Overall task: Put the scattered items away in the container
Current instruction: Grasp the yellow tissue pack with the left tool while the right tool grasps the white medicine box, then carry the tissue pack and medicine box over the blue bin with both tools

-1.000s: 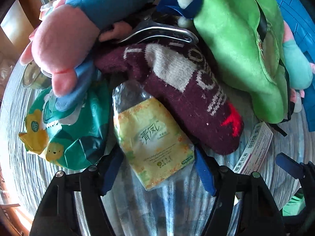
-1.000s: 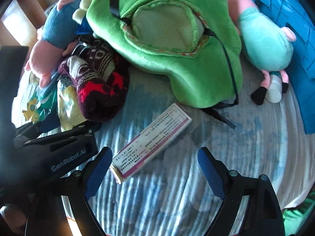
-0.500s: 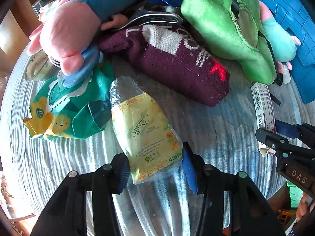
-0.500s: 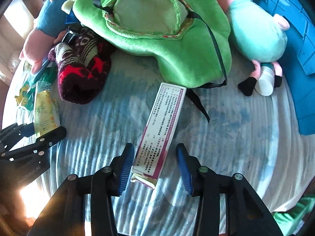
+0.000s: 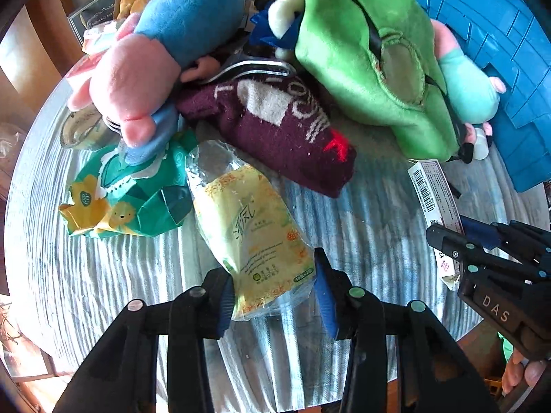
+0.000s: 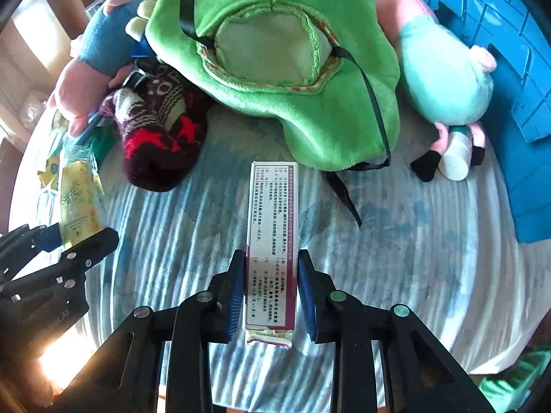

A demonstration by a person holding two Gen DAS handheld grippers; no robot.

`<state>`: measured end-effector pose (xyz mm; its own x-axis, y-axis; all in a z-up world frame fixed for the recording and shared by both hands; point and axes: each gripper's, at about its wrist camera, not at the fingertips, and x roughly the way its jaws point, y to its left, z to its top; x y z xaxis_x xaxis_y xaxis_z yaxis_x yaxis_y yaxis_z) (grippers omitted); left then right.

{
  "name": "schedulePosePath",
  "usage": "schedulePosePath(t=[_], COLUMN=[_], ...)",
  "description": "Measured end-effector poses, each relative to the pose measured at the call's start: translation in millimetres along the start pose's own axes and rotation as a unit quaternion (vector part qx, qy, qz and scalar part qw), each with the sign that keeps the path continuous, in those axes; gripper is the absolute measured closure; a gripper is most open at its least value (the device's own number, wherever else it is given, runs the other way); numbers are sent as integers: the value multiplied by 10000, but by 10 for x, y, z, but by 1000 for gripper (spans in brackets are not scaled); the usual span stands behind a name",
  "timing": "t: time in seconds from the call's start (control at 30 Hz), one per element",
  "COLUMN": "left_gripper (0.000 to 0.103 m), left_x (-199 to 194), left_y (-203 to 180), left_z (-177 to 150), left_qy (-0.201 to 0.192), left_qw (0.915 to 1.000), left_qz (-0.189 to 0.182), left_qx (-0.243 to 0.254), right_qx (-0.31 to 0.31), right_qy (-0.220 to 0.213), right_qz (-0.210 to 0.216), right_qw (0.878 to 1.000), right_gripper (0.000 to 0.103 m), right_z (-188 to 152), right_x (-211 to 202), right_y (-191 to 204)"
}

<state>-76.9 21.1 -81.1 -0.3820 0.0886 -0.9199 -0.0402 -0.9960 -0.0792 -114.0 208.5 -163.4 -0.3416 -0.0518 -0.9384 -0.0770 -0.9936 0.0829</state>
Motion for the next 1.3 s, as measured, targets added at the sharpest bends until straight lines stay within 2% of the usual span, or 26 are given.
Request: schedulePosePath(t=[0.07,0.1,0.17,0.2,0.23,0.3,0.4,0.5,0.6,0.73,0.97,1.13,1.3], left_gripper=[63,63,63,63,63,63,63,63,63,63,63,63,63], left_x=[-223,-222,-419,-460,-254,-257,-386,-625,-804,-1006,-1238,-1411,-1624], left_y=[-21,201,244,466,256,53,-38,-66,-99,-80,-63,-183,-567], left_z=[43,65,112,-44,-59,-34,-94,-93,13,170,522,832,1126], left_qy=[-159,-238,-422,-507,-578,-721,-1031,-1358,-1748,-2169,-2613,-2808,-3062], left_qw=[9999,9997,9990,9986,9981,9970,9939,9897,9832,9752,9650,9593,9502], left_qz=[11,33,96,125,178,228,320,416,505,427,199,34,-103], left_qx=[-35,-48,-56,-65,-84,-138,-205,-195,-144,-104,130,301,562], right_qx=[-93,-142,-229,-261,-291,-365,-565,-701,-802,-845,-770,-615,-523], right_qy=[-167,-260,-453,-555,-657,-852,-1160,-1451,-1755,-2171,-2750,-3029,-3328], right_qz=[79,109,142,161,188,232,272,267,281,137,-255,-508,-808], right_qw=[9998,9995,9986,9980,9972,9954,9913,9866,9808,9724,9580,9497,9381], right_gripper=[74,74,74,74,74,74,74,74,74,74,74,74,74], right_z=[-14,-17,41,95,119,191,369,472,550,693,1024,1255,1451], right_x=[-163,-247,-379,-423,-504,-714,-1116,-1290,-1621,-1925,-2322,-2578,-2901], right_y=[-22,-33,30,157,176,300,476,486,548,645,747,582,229])
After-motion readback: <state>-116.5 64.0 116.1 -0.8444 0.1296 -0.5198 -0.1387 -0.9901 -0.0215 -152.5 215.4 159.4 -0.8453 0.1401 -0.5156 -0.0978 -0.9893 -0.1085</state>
